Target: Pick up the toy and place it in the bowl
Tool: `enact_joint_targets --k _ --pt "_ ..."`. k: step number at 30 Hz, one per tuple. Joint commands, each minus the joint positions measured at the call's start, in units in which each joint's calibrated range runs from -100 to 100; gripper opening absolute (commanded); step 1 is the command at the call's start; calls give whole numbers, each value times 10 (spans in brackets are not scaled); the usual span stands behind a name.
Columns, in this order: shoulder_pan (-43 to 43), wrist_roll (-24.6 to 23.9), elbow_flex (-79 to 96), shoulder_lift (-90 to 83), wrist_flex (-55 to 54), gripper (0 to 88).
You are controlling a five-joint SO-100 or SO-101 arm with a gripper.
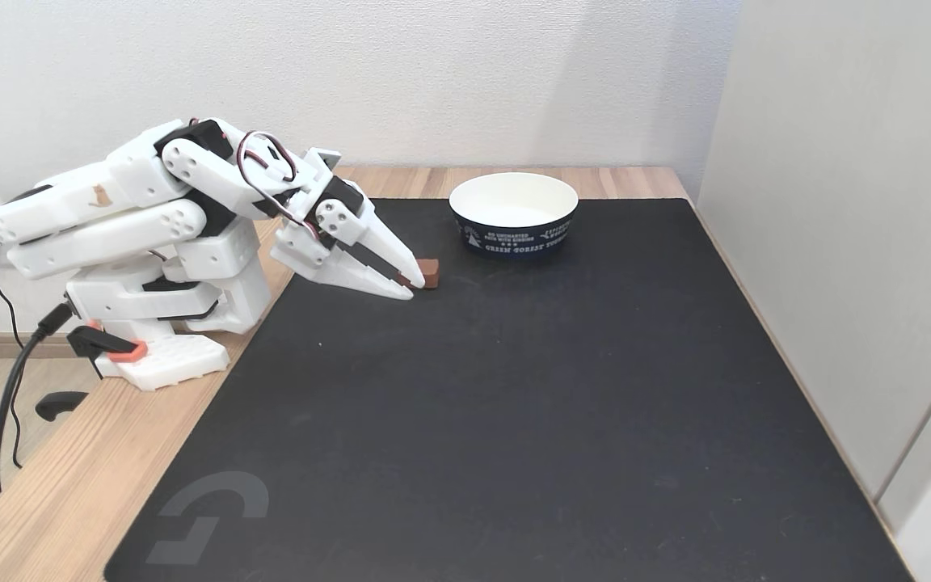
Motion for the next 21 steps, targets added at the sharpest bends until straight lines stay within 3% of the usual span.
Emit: enact_joint_targets --k 1,21 --pt "1 3 6 -5 -10 23" --pt "3 2 6 -5 -10 23"
